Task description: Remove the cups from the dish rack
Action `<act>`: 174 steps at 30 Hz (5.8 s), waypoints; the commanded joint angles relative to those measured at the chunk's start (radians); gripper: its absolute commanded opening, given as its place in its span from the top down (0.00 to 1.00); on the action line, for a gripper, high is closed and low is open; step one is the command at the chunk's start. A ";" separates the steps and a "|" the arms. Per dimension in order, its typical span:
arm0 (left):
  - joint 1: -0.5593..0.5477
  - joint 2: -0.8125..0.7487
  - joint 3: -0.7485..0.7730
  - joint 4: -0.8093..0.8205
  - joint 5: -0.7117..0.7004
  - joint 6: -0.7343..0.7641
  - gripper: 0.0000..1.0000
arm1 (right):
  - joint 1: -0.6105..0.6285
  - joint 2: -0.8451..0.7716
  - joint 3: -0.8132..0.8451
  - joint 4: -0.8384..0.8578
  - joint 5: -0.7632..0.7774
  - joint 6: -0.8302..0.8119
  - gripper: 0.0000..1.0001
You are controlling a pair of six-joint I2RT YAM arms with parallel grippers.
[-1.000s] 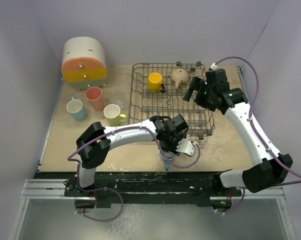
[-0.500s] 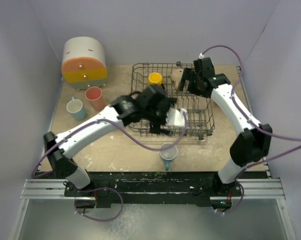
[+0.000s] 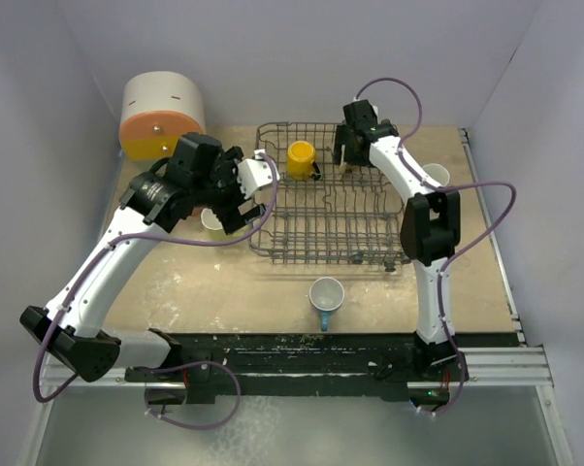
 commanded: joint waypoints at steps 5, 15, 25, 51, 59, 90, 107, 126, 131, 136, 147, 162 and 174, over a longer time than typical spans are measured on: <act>0.026 -0.054 -0.033 -0.019 0.010 -0.065 0.01 | -0.004 0.112 0.139 0.040 0.055 0.010 0.20; 0.028 -0.088 -0.084 -0.016 0.008 -0.069 0.01 | 0.000 0.170 0.181 0.073 0.057 0.009 0.35; 0.028 -0.107 -0.063 -0.033 0.007 -0.070 0.01 | 0.015 0.175 0.163 0.101 0.062 -0.030 0.61; 0.028 -0.146 -0.041 -0.054 0.009 -0.068 0.01 | 0.022 0.229 0.145 0.080 0.020 -0.011 0.65; 0.028 -0.154 -0.043 -0.054 0.011 -0.064 0.01 | 0.023 0.233 0.133 0.092 0.029 0.003 0.70; 0.028 -0.182 -0.134 0.012 -0.047 -0.039 0.01 | 0.071 -0.133 0.186 0.136 0.068 -0.066 1.00; 0.028 -0.465 -0.456 0.425 0.081 0.200 0.01 | 0.239 -0.811 -0.487 0.284 -0.608 0.383 1.00; 0.028 -0.440 -0.392 0.740 0.280 0.160 0.04 | 0.376 -1.084 -0.899 1.006 -0.885 1.018 1.00; 0.028 -0.439 -0.353 0.750 0.291 0.134 0.11 | 0.451 -1.121 -0.946 1.104 -0.825 1.078 1.00; 0.028 -0.425 -0.284 0.730 0.333 0.082 0.19 | 0.494 -1.157 -0.984 1.138 -0.773 1.096 1.00; 0.028 -0.414 -0.255 0.697 0.398 0.001 0.50 | 0.611 -1.107 -1.025 1.343 -0.683 1.149 1.00; 0.027 -0.459 -0.280 0.583 0.336 0.026 1.00 | 0.615 -1.114 -0.975 1.035 -0.637 1.012 0.41; 0.022 -0.295 -0.252 0.013 0.386 0.164 1.00 | 0.229 -1.128 -0.835 0.228 -0.529 0.545 0.13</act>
